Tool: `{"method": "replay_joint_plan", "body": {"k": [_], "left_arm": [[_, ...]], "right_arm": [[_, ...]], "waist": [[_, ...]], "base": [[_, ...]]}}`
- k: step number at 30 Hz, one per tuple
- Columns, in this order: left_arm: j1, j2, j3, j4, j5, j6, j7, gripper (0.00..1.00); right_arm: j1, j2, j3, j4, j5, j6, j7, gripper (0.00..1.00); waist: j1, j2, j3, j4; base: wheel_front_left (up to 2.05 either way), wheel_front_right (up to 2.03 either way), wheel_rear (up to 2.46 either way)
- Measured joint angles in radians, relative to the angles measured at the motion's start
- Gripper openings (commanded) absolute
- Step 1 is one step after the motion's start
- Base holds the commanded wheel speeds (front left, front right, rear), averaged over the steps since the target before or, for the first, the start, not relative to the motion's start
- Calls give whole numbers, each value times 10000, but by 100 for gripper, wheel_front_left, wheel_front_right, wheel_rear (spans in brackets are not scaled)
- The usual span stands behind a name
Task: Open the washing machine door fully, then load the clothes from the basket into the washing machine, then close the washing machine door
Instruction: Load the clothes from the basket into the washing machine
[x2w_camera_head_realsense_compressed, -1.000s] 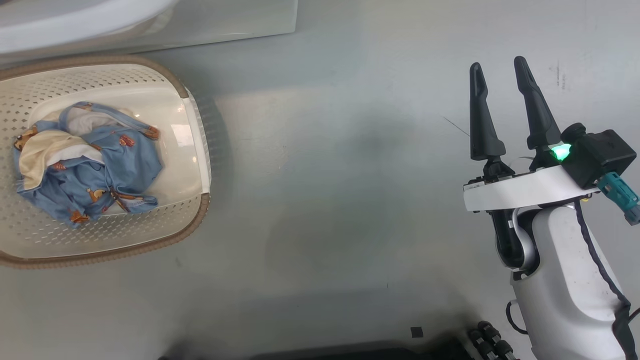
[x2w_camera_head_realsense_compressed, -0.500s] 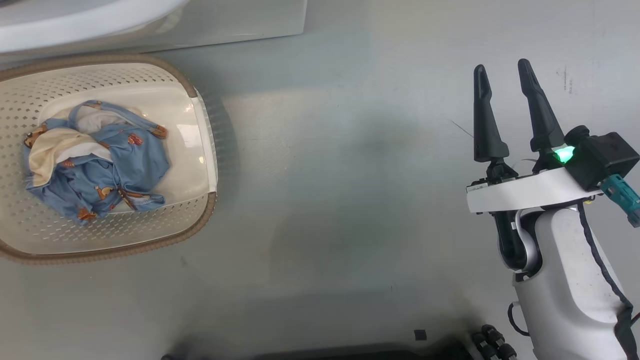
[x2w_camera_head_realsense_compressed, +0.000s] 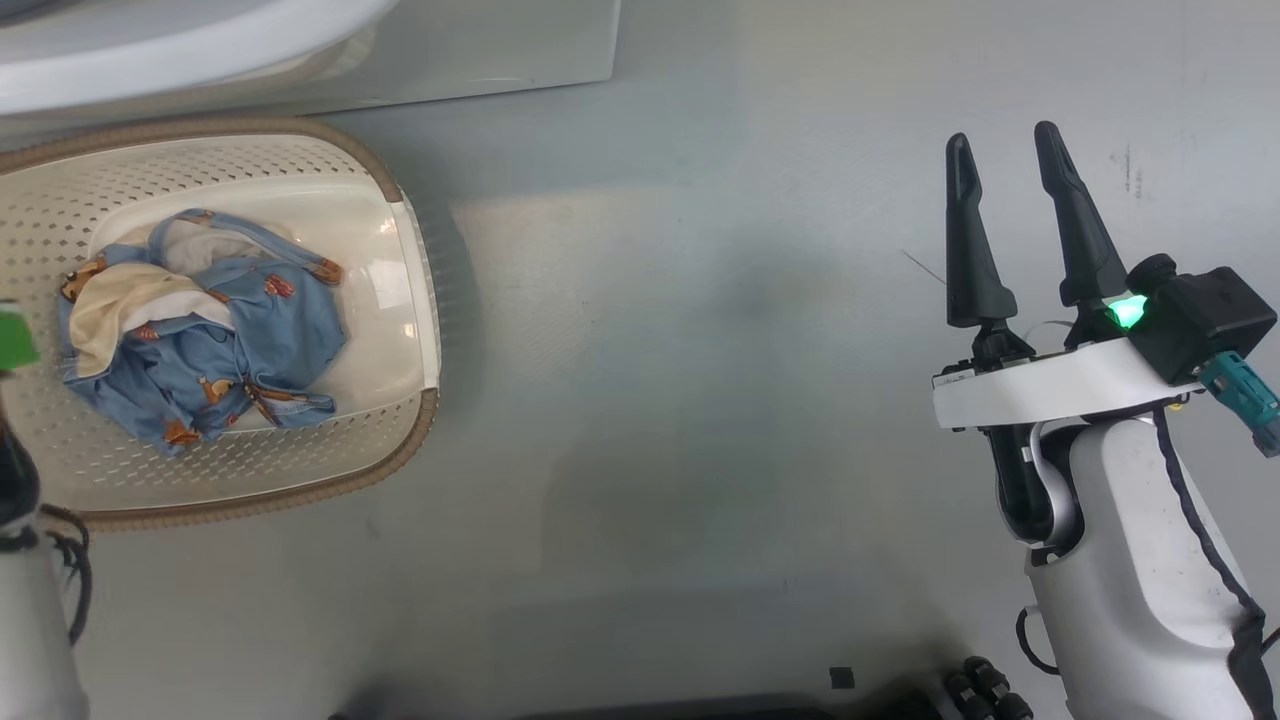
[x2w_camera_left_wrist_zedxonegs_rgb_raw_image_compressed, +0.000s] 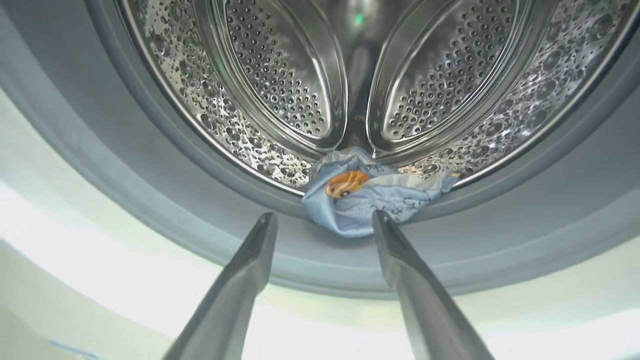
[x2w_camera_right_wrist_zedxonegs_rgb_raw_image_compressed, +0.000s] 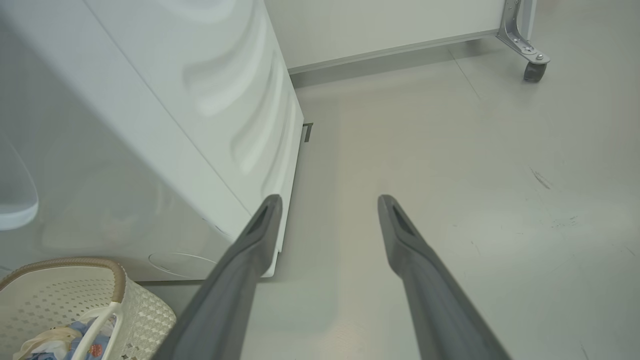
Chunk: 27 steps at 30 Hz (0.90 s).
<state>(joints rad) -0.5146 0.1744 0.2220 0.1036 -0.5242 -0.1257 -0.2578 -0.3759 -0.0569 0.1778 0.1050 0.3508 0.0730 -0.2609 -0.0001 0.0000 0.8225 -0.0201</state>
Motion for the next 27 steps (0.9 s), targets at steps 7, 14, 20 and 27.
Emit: {"method": "replay_joint_plan", "body": {"k": [7, 14, 20, 27], "left_arm": [[1065, -512, 0, -230, 151, 0, 0, 100], [1763, -1009, -197, -387, 328, 0, 0, 100], [2310, -1181, -303, -407, 464, 0, 0, 100], [2955, -1225, -506, -196, 548, 0, 2, 100]], "right_arm": [[5, -2, 4, 8, 0, 50, 0, 100], [5, -2, 13, 13, -2, 52, 0, 100], [6, -2, 52, 25, 2, 54, 0, 100], [9, -2, 65, 48, 2, 56, 0, 100]], "waist": [[0, 0, -17, -38], [0, 0, -33, -64], [1, 0, -28, -98], [1, 0, -21, -135]], "base": [[0, 0, 0], [0, 0, 0], [0, 0, 0], [0, 0, 0]]}}
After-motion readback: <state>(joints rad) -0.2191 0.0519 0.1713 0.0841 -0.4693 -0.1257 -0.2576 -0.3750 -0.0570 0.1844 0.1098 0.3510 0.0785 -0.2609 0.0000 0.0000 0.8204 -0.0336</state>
